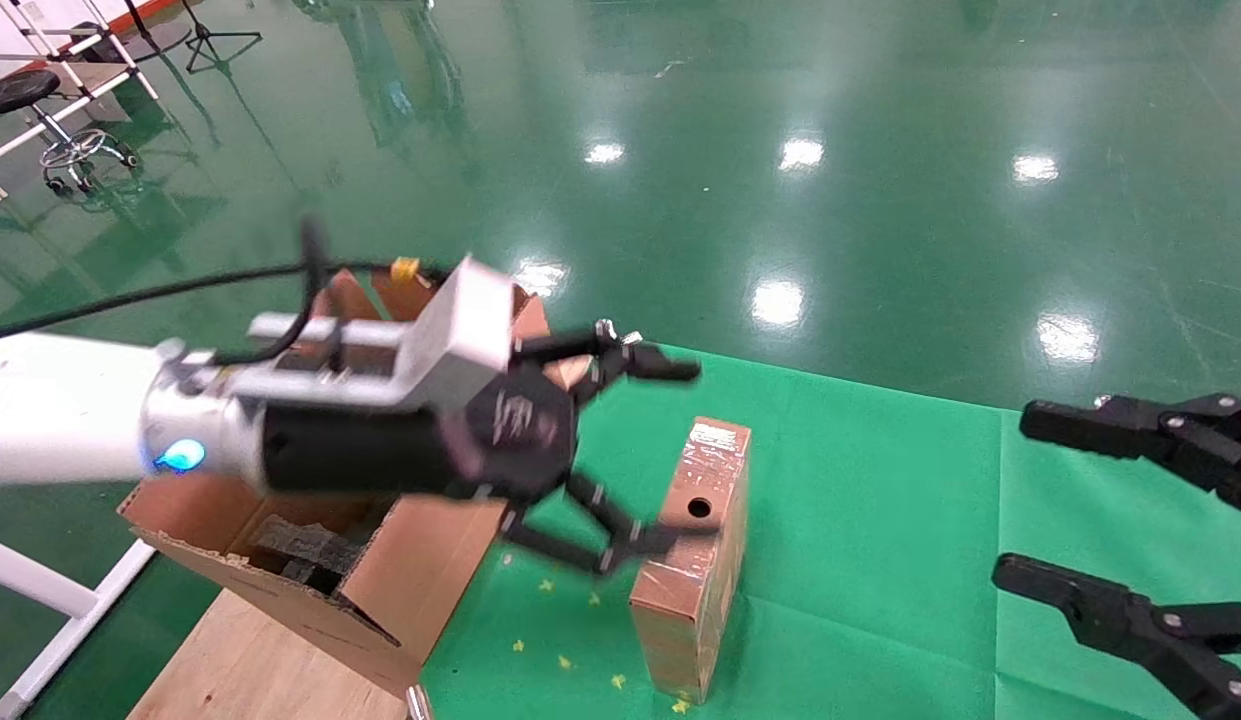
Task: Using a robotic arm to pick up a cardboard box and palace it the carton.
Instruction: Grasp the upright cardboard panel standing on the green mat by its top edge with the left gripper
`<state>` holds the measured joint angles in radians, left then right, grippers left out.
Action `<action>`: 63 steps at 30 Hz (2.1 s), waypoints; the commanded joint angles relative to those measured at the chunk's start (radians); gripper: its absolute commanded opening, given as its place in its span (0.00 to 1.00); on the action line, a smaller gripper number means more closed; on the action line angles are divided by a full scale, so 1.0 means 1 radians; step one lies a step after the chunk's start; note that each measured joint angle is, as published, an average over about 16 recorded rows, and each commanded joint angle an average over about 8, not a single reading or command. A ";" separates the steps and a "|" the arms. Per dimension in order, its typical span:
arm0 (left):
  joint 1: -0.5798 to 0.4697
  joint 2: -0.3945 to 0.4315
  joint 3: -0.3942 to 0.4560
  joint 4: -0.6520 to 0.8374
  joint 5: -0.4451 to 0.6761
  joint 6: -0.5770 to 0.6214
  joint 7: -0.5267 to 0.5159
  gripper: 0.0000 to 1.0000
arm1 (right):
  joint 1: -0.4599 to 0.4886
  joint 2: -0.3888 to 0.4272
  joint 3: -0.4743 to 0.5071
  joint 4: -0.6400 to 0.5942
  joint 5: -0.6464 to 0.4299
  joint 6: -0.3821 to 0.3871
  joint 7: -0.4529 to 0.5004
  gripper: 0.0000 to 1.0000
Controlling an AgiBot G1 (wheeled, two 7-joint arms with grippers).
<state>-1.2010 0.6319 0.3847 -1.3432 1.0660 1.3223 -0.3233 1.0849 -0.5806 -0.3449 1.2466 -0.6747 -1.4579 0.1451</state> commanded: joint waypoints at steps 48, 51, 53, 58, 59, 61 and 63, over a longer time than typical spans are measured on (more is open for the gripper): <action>-0.640 0.451 0.673 -0.011 0.826 0.232 -1.483 1.00 | 0.000 0.000 0.000 0.000 0.000 0.000 0.000 0.00; -0.651 0.471 0.702 -0.013 0.841 0.225 -1.545 1.00 | 0.000 0.000 0.000 0.000 0.000 0.000 0.000 0.00; -0.657 0.479 0.713 -0.013 0.833 0.221 -1.570 1.00 | 0.000 0.000 0.000 0.000 0.000 0.000 0.000 0.00; -0.676 0.485 0.726 -0.013 0.795 0.217 -1.603 1.00 | 0.000 0.000 0.000 0.000 0.000 0.000 0.000 0.00; -0.680 0.485 0.728 -0.013 0.788 0.216 -1.607 1.00 | 0.000 0.000 0.000 0.000 0.000 0.000 0.000 0.00; -0.689 0.484 0.732 -0.013 0.775 0.214 -1.614 1.00 | 0.000 0.000 0.000 0.000 0.000 0.000 0.000 0.00; -0.695 0.482 0.738 -0.013 0.766 0.213 -1.618 1.00 | 0.000 0.000 0.000 0.000 0.000 0.000 0.000 0.00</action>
<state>-1.8907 1.1146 1.1277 -1.3562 1.8324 1.5381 -1.9361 1.0850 -0.5804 -0.3453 1.2466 -0.6745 -1.4578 0.1449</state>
